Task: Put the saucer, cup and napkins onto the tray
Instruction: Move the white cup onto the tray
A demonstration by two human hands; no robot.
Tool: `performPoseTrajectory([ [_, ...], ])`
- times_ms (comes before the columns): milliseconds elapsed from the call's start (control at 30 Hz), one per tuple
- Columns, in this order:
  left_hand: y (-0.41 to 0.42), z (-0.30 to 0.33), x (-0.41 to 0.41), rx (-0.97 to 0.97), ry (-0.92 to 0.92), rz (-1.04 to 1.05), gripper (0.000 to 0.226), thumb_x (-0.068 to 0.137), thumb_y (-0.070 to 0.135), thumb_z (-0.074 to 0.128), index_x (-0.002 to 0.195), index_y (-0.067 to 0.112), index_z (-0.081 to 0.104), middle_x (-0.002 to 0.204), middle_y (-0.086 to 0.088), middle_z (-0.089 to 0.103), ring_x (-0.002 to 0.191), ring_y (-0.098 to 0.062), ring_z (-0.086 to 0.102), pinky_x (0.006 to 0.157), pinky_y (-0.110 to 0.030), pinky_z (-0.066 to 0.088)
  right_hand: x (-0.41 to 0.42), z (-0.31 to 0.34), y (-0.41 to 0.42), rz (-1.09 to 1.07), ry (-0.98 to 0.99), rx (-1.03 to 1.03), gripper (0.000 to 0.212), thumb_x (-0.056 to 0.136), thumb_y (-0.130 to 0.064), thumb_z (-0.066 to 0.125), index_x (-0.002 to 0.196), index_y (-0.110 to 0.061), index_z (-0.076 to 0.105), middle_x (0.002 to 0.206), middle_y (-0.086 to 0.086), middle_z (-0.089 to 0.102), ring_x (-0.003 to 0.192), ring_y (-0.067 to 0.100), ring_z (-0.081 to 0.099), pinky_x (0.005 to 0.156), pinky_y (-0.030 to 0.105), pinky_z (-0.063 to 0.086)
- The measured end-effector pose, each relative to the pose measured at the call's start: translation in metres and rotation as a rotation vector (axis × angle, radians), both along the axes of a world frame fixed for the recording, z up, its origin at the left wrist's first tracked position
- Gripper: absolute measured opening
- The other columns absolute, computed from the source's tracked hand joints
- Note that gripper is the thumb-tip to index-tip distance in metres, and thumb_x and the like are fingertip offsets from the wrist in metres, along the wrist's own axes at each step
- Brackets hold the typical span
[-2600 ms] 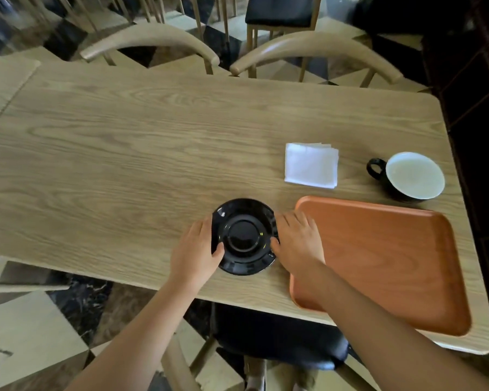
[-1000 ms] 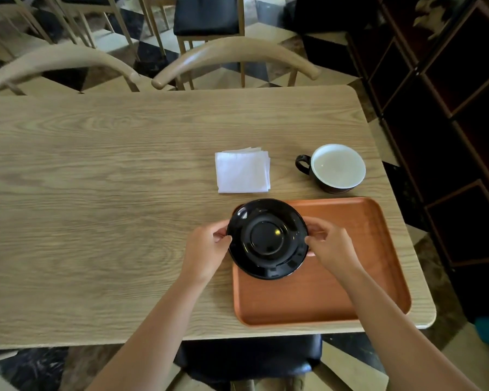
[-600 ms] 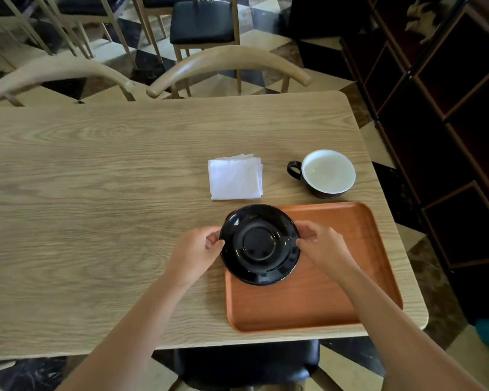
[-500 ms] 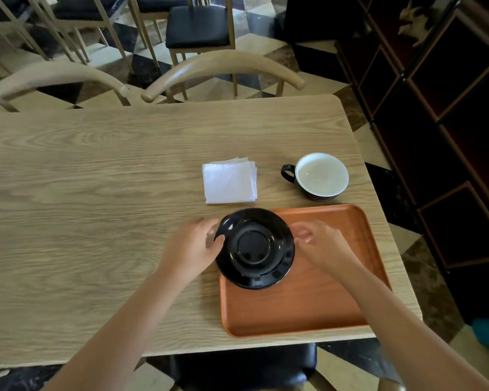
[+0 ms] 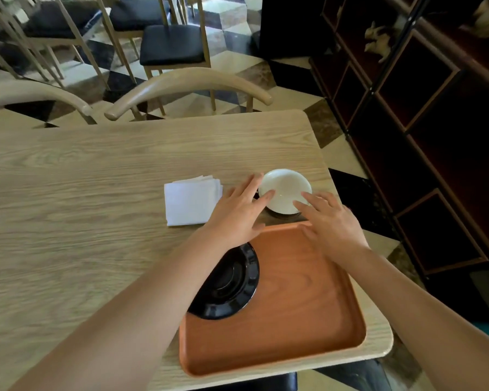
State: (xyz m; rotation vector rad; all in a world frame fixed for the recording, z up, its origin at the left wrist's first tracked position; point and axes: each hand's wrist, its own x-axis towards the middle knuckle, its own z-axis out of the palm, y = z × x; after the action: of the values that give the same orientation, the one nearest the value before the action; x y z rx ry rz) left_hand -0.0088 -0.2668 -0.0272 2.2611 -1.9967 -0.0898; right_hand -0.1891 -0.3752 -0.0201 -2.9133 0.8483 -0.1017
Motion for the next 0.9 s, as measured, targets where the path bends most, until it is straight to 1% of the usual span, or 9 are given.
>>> performPoseTrajectory([
  [100, -0.011, -0.006, 0.000, 0.034, 0.013, 0.016, 0.062, 0.083, 0.033, 0.062, 0.136, 0.013, 0.038, 0.153, -0.016, 0.012, 0.141, -0.027, 0.011, 0.102, -0.047, 0.037, -0.001, -0.006, -0.006, 0.036, -0.130, 0.021, 0.042, 0.076, -0.015, 0.074, 0.116, -0.010, 0.063, 0.127, 0.015, 0.059, 0.115, 0.035, 0.054, 0.075, 0.049, 0.055],
  [200, -0.020, -0.007, -0.003, -0.027, 0.097, 0.042, 0.052, 0.081, 0.031, 0.065, 0.124, 0.005, 0.051, 0.146, -0.017, 0.028, 0.134, -0.029, 0.025, 0.088, -0.047, 0.050, 0.001, -0.011, -0.014, 0.060, -0.204, 0.078, 0.033, 0.073, -0.012, 0.076, 0.104, -0.003, 0.067, 0.120, 0.020, 0.063, 0.103, 0.037, 0.062, 0.070, 0.047, 0.056],
  [300, -0.022, -0.007, -0.003, -0.081, 0.158, 0.087, 0.049, 0.075, 0.030, 0.073, 0.113, 0.001, 0.059, 0.138, -0.017, 0.041, 0.129, -0.031, 0.034, 0.090, -0.047, 0.049, 0.006, -0.009, -0.021, 0.086, -0.245, 0.087, 0.021, 0.071, -0.009, 0.077, 0.085, 0.003, 0.069, 0.104, 0.021, 0.069, 0.088, 0.036, 0.067, 0.066, 0.042, 0.056],
  [400, -0.019, -0.007, -0.004, -0.142, 0.213, 0.137, 0.044, 0.069, 0.032, 0.079, 0.097, 0.001, 0.065, 0.129, -0.016, 0.051, 0.121, -0.031, 0.043, 0.089, -0.048, 0.048, 0.003, -0.006, -0.027, 0.194, -0.308, 0.051, 0.021, 0.062, -0.006, 0.083, 0.075, 0.003, 0.068, 0.083, 0.019, 0.072, 0.070, 0.034, 0.069, 0.056, 0.040, 0.059],
  [467, -0.014, -0.005, -0.008, -0.207, 0.254, 0.156, 0.041, 0.066, 0.030, 0.081, 0.090, 0.001, 0.066, 0.125, -0.016, 0.054, 0.117, -0.032, 0.046, 0.085, -0.049, 0.049, -0.003, -0.004, -0.028, 0.247, -0.355, 0.017, 0.024, 0.061, -0.005, 0.085, 0.077, 0.002, 0.069, 0.085, 0.017, 0.073, 0.071, 0.033, 0.070, 0.057, 0.040, 0.060],
  [533, -0.009, -0.001, -0.017, -0.282, 0.265, 0.180, 0.039, 0.064, 0.029, 0.083, 0.086, 0.002, 0.065, 0.122, -0.016, 0.056, 0.114, -0.033, 0.049, 0.080, -0.048, 0.052, -0.010, 0.000, -0.030, 0.247, -0.403, 0.002, 0.025, 0.064, -0.008, 0.083, 0.083, 0.001, 0.070, 0.093, 0.017, 0.073, 0.080, 0.031, 0.071, 0.064, 0.040, 0.060],
  [667, 0.005, 0.008, -0.041, -0.376, 0.246, 0.179, 0.038, 0.062, 0.031, 0.083, 0.084, 0.005, 0.066, 0.118, -0.014, 0.060, 0.106, -0.032, 0.055, 0.076, -0.038, 0.051, -0.033, 0.004, -0.027, 0.281, -0.468, -0.019, 0.024, 0.069, -0.009, 0.080, 0.088, 0.000, 0.070, 0.098, 0.016, 0.072, 0.087, 0.030, 0.070, 0.069, 0.041, 0.060],
  [800, 0.029, 0.005, -0.059, -0.375, 0.238, 0.130, 0.032, 0.068, 0.032, 0.077, 0.086, 0.008, 0.067, 0.116, -0.012, 0.061, 0.098, -0.028, 0.057, 0.074, -0.032, 0.051, -0.057, 0.002, -0.018, 0.352, -0.440, -0.035, 0.021, 0.073, -0.014, 0.075, 0.088, -0.001, 0.070, 0.099, 0.014, 0.072, 0.089, 0.027, 0.070, 0.066, 0.040, 0.061],
  [900, 0.042, -0.002, -0.072, -0.346, 0.241, 0.136, 0.030, 0.068, 0.032, 0.076, 0.088, 0.011, 0.068, 0.118, -0.011, 0.061, 0.096, -0.027, 0.058, 0.077, -0.029, 0.049, -0.071, -0.004, -0.012, 0.382, -0.410, -0.032, 0.022, 0.080, -0.022, 0.065, 0.088, -0.002, 0.070, 0.100, 0.013, 0.072, 0.090, 0.026, 0.069, 0.066, 0.038, 0.060],
])
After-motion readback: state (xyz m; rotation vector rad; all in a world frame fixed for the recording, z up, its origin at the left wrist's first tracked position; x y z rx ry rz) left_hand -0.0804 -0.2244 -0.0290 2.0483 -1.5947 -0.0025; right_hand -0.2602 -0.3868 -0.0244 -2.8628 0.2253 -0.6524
